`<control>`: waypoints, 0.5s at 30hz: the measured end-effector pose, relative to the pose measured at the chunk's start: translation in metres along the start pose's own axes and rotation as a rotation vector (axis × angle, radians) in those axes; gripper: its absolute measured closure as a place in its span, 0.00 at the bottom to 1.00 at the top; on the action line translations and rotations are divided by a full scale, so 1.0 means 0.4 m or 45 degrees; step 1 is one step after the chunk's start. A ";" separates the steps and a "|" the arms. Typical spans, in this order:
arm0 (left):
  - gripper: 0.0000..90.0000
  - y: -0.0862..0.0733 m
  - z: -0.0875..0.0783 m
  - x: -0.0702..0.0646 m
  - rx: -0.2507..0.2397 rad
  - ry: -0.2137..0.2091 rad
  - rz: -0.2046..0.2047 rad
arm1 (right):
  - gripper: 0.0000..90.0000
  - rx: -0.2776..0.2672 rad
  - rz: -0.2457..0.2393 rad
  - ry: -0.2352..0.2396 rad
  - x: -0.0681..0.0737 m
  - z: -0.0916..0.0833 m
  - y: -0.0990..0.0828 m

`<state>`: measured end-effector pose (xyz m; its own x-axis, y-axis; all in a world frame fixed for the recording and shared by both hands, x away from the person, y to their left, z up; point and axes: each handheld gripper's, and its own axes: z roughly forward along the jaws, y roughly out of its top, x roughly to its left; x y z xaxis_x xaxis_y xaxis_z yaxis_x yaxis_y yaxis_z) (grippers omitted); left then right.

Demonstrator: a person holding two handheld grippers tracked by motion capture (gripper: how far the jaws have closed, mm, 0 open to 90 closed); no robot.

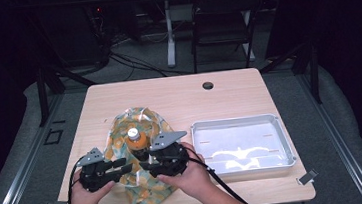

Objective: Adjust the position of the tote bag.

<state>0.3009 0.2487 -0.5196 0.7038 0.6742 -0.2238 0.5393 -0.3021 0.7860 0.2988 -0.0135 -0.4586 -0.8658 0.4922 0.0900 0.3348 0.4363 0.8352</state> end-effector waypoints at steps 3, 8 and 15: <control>0.67 -0.001 0.003 0.000 0.000 0.006 0.008 | 0.56 0.052 -0.015 0.035 0.006 0.030 -0.005; 0.68 -0.006 0.002 0.010 0.022 0.014 0.004 | 0.59 0.170 -0.031 0.053 0.003 0.051 -0.032; 0.68 -0.011 0.006 0.019 0.020 0.023 -0.019 | 0.98 0.268 -0.032 0.069 -0.003 0.045 -0.091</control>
<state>0.3049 0.2533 -0.5262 0.6872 0.6909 -0.2244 0.5568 -0.3026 0.7735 0.2945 -0.0164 -0.4990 -0.8919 0.4402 0.1041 0.3779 0.5987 0.7062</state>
